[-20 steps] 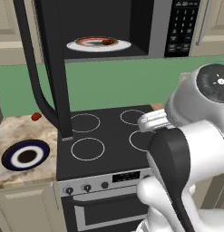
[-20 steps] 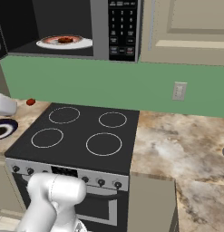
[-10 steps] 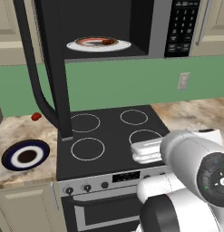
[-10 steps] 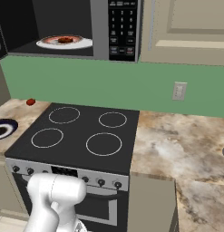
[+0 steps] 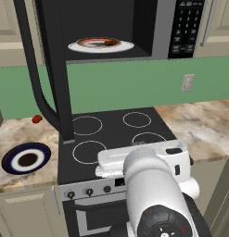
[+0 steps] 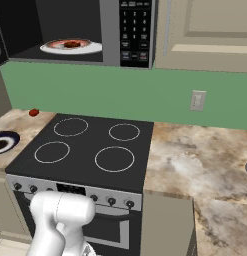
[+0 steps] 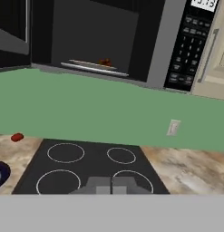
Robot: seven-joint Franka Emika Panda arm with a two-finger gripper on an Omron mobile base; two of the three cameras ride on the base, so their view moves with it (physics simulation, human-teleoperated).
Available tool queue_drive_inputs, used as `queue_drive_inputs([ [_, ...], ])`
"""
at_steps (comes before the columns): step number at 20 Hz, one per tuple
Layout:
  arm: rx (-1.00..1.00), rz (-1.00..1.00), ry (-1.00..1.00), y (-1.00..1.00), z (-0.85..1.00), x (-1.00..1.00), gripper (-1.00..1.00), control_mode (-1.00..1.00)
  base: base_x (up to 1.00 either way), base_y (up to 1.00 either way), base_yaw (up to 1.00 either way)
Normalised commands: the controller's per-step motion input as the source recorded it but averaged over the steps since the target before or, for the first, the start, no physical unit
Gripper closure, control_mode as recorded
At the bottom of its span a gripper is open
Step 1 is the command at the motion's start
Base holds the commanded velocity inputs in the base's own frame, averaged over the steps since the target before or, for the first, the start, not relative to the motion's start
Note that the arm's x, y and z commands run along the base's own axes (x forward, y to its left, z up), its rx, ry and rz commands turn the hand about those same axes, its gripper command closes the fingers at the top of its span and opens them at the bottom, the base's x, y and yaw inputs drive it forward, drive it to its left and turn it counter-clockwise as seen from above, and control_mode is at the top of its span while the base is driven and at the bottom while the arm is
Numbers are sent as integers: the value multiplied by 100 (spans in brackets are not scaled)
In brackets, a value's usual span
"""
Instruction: Pick the chicken drumstick from the counter and place it in the microwave. Then turn on the microwave.
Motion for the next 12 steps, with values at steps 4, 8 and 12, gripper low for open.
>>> queue_drive_inputs([
  [4, 0, 0, -21, 56, -17, 0, 100, -100, 0, 0, 0],
  [8, -1, 0, -22, 50, -20, 0, 100, -100, 0, 0, 0],
  [12, -2, 0, -23, 48, -15, 0, 100, -100, 0, 0, 0],
])
